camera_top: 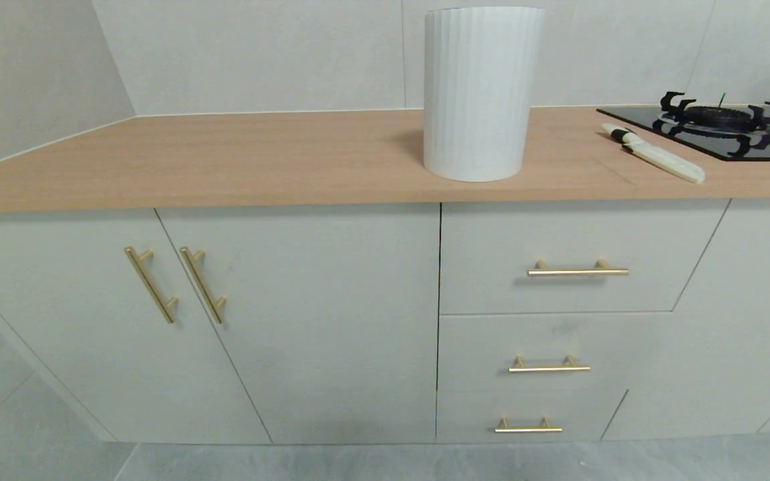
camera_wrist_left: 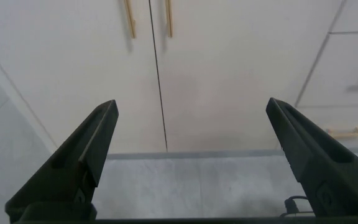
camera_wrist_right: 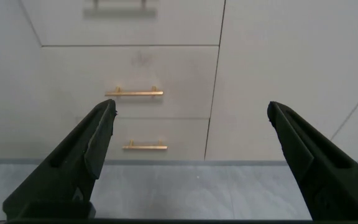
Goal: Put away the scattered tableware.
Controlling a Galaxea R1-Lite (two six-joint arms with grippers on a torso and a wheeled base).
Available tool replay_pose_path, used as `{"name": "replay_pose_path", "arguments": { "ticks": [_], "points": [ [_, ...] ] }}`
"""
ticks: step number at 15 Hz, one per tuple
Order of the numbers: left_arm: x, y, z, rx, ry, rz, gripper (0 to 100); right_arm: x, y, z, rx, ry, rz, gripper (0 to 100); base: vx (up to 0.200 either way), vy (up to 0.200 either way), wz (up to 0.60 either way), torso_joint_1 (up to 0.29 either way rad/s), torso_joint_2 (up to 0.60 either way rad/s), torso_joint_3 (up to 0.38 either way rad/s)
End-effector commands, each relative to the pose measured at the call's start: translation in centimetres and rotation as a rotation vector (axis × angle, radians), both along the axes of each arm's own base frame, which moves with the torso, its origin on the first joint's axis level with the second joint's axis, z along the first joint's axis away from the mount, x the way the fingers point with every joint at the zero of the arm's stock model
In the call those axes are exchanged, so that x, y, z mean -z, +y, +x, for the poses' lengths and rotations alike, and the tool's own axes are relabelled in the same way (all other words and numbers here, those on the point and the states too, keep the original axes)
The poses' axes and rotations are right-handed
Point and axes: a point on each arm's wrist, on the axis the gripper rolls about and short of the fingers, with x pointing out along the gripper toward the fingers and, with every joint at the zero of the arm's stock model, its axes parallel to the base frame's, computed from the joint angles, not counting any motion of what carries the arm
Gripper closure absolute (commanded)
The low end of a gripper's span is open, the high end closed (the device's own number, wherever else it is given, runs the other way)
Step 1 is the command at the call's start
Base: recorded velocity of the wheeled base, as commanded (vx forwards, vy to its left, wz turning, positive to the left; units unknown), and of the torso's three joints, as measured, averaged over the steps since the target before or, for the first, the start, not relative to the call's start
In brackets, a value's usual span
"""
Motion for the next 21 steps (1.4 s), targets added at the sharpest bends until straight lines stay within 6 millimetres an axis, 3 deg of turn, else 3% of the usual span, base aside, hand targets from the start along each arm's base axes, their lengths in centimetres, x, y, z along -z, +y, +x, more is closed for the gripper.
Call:
{"name": "replay_pose_path", "arguments": {
  "ticks": [1,8,17,21],
  "points": [
    [0.0,0.0,0.0,0.0,0.0,0.0,0,-0.01,0.0,0.02,0.001,0.002,-0.001,0,0.2,0.0,0.0,0.007,0.0,0.007],
    [0.0,0.0,0.0,0.0,0.0,0.0,0,-0.01,0.0,0.02,-0.001,0.002,-0.001,0,0.2,0.0,0.0,0.002,0.0,0.0],
    [0.0,0.0,0.0,0.0,0.0,-0.001,0,-0.01,0.0,0.02,-0.001,0.002,-0.001,0,0.0,0.0,0.0,0.0,0.0,0.0],
    [0.0,0.0,0.0,0.001,0.0,-0.001,0,-0.01,0.0,0.02,-0.001,0.002,-0.001,0,0.0,0.0,-0.45,-0.001,0.0,0.001]
  ]
}}
